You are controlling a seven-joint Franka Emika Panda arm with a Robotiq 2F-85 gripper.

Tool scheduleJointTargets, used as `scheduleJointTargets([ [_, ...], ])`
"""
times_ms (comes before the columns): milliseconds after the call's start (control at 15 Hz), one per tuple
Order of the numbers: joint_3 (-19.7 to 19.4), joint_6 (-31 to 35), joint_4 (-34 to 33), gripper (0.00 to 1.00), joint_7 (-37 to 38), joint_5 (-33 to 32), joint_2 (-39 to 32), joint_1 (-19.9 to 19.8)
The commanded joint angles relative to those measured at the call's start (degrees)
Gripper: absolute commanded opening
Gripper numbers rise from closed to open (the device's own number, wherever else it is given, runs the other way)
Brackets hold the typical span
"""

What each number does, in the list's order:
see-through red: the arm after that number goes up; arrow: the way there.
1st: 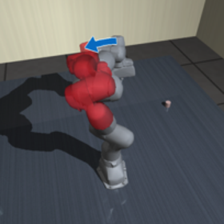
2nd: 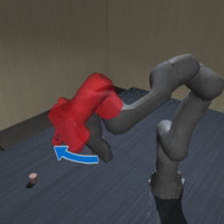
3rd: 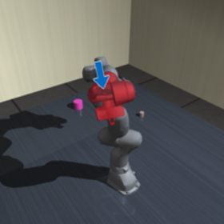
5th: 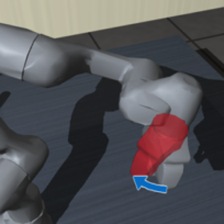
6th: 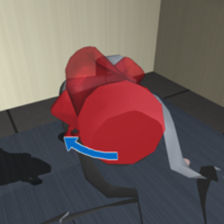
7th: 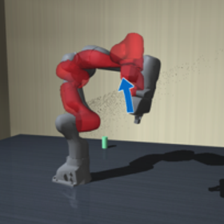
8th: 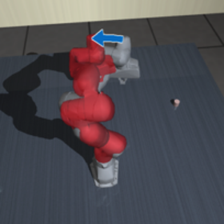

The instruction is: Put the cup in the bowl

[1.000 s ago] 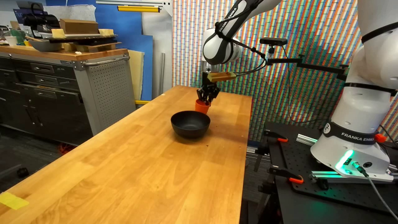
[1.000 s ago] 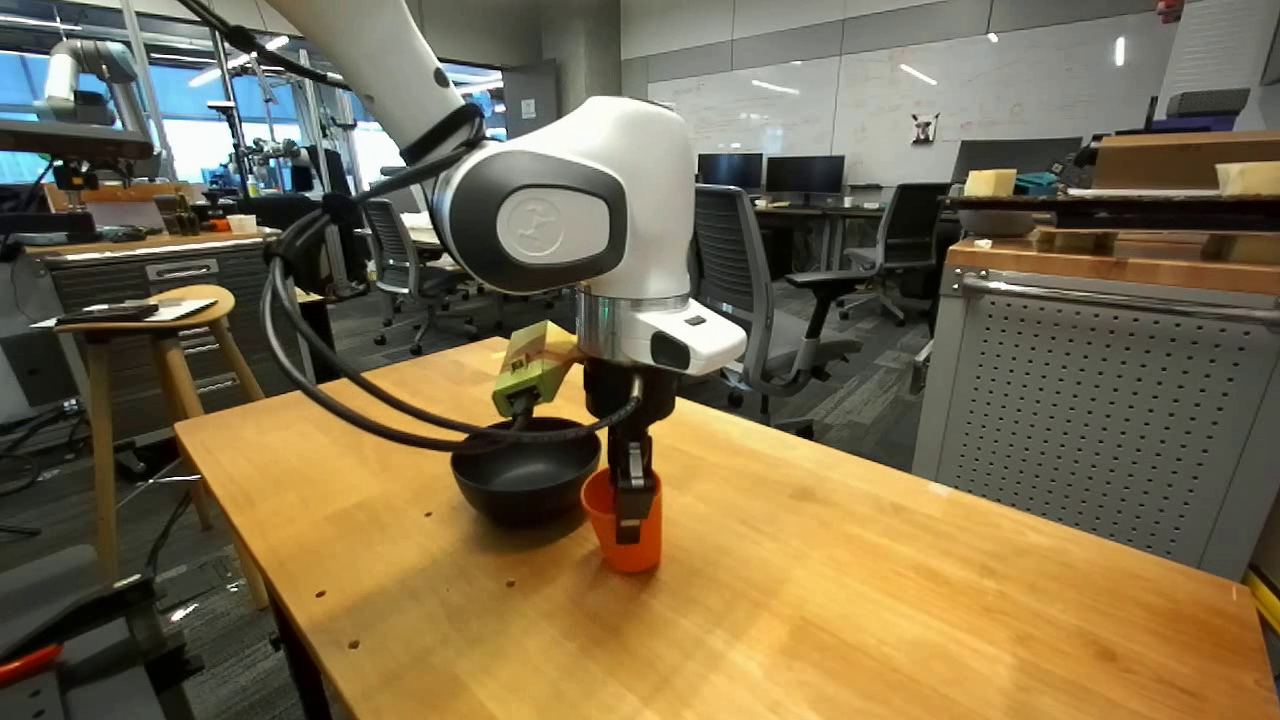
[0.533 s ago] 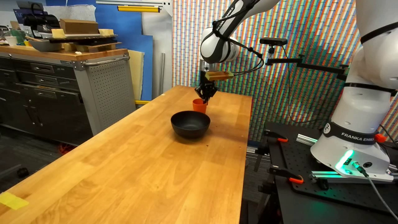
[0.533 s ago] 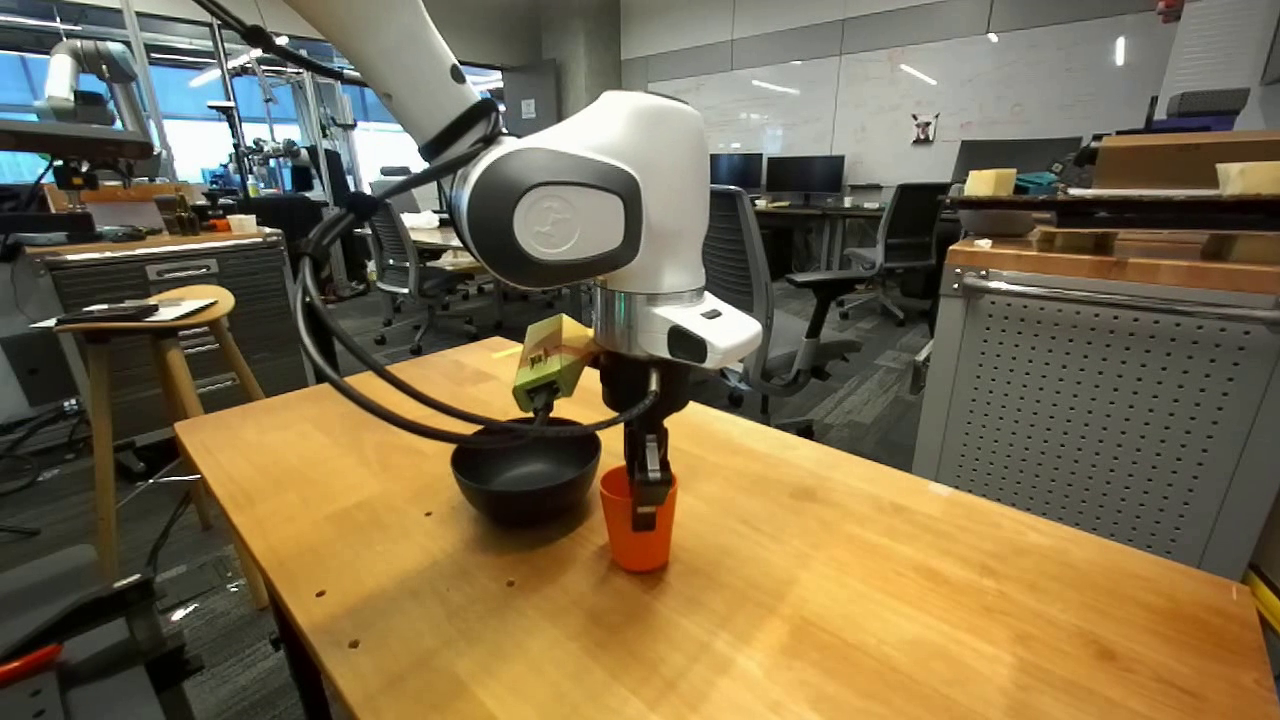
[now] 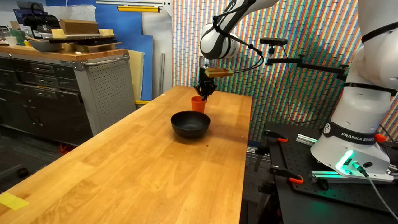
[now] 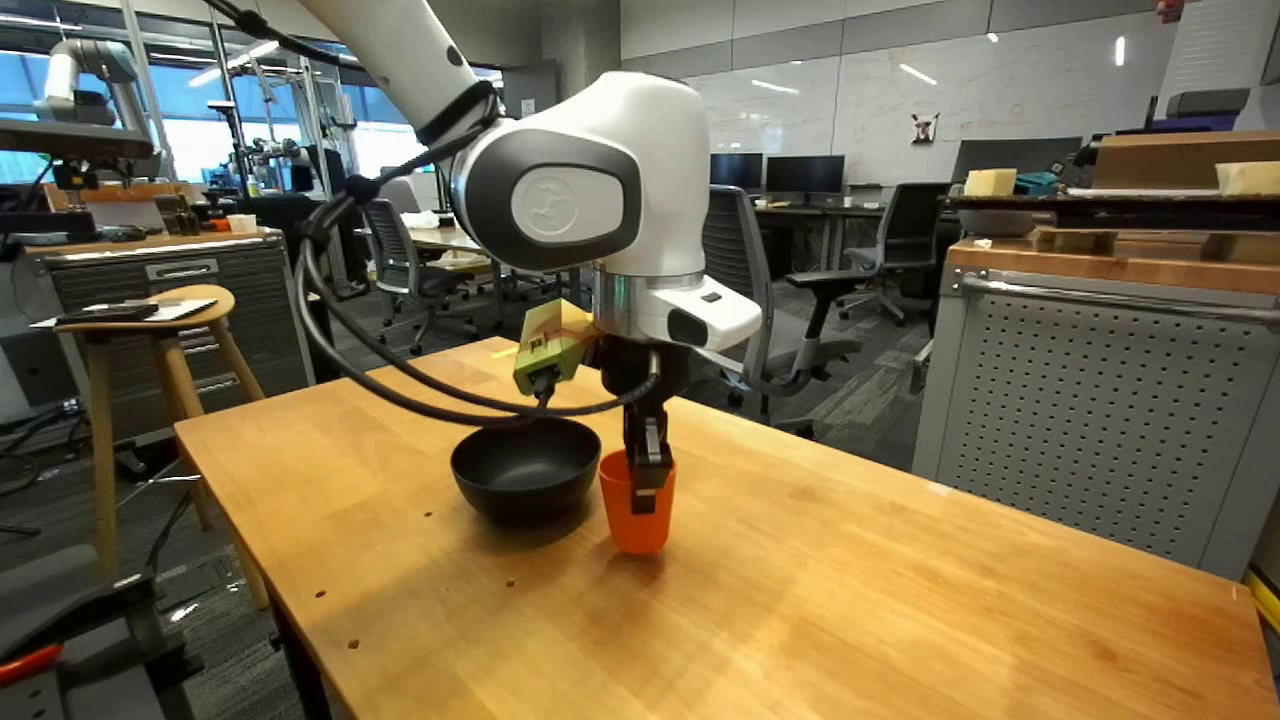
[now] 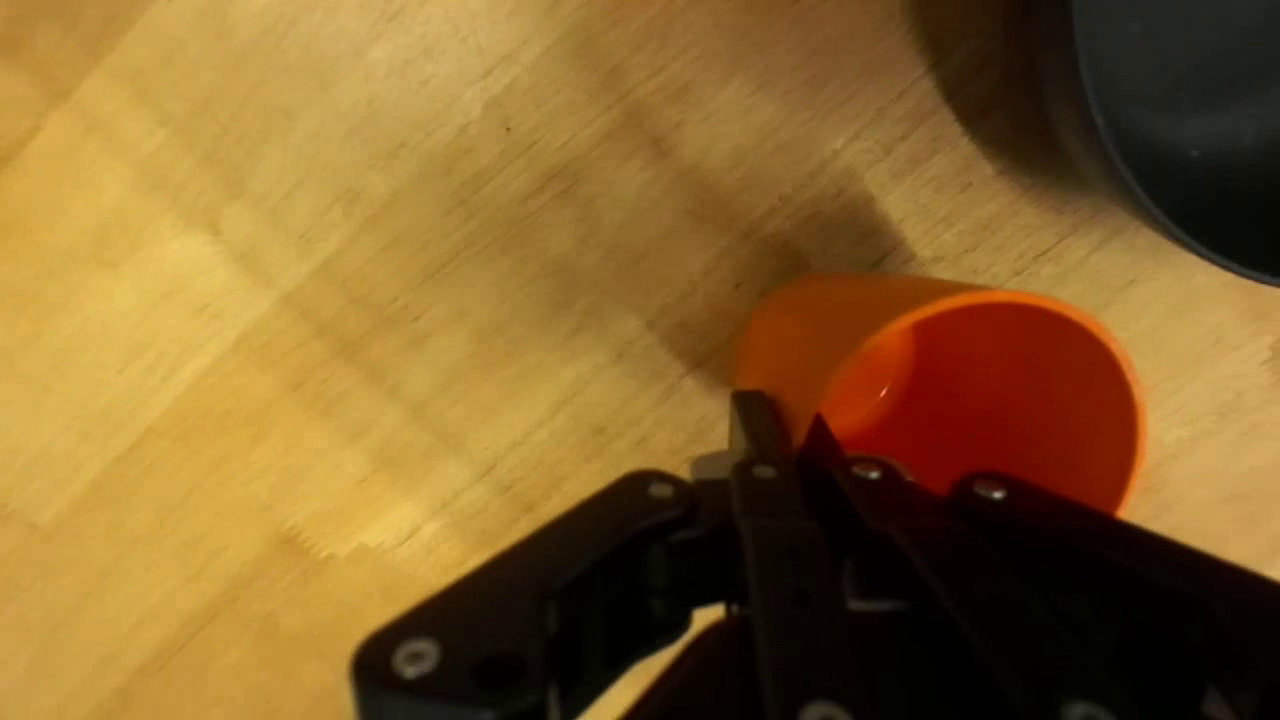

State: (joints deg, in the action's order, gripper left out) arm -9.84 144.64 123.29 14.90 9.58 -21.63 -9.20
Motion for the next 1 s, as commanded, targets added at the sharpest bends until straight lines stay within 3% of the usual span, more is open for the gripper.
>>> scheduleJointTargets([
  [0,0.55,-0.81,4.44,0.01,-0.89,-0.56,8.85,1.48],
  [333,2.53,-4.15,7.78,0.01,-0.78,0.20,15.28,3.44],
  [600,4.10,-9.68,9.25,0.01,-0.97,1.74,14.76,3.91],
  [933,6.09,-10.38,10.71,0.01,-5.81,7.69,12.01,3.79],
])
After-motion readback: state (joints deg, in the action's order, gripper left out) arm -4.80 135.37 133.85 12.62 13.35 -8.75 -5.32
